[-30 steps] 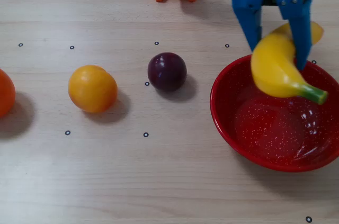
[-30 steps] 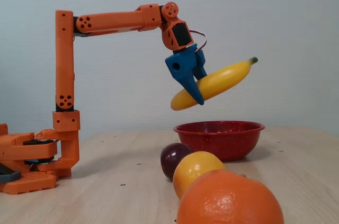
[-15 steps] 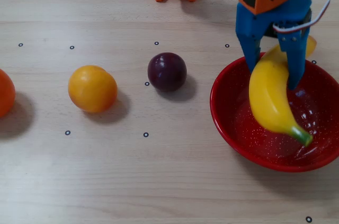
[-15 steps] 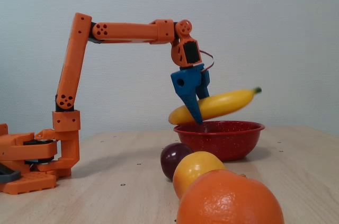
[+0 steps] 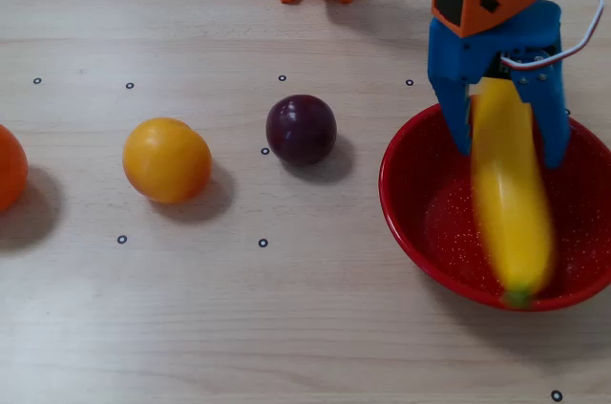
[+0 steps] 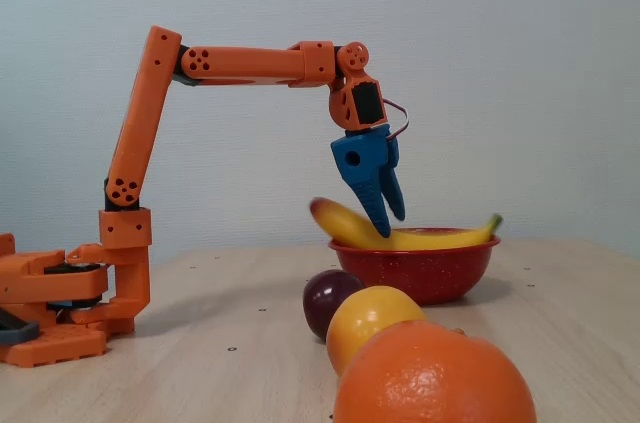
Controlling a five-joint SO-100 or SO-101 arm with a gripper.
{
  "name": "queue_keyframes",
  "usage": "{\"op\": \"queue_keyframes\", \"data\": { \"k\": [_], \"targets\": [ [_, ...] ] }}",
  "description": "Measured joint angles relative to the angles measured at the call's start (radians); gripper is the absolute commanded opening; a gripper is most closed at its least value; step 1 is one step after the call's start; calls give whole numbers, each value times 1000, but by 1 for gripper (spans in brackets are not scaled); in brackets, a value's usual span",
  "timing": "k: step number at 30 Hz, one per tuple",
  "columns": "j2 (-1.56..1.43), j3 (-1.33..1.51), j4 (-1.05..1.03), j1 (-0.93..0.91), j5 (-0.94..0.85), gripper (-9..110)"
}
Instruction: Put banana in the red bowl.
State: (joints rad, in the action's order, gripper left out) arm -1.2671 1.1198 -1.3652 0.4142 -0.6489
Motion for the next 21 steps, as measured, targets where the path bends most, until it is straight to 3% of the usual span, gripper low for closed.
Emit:
{"op": "queue_keyframes", "data": {
  "k": [10, 13, 17, 21],
  "targets": [
    [0, 0, 32, -21, -31, 24],
    [0, 0, 37, -21, -35, 17],
    [0, 0, 40, -28, -35, 0],
    [0, 0, 61, -31, -35, 0]
  ]
}}
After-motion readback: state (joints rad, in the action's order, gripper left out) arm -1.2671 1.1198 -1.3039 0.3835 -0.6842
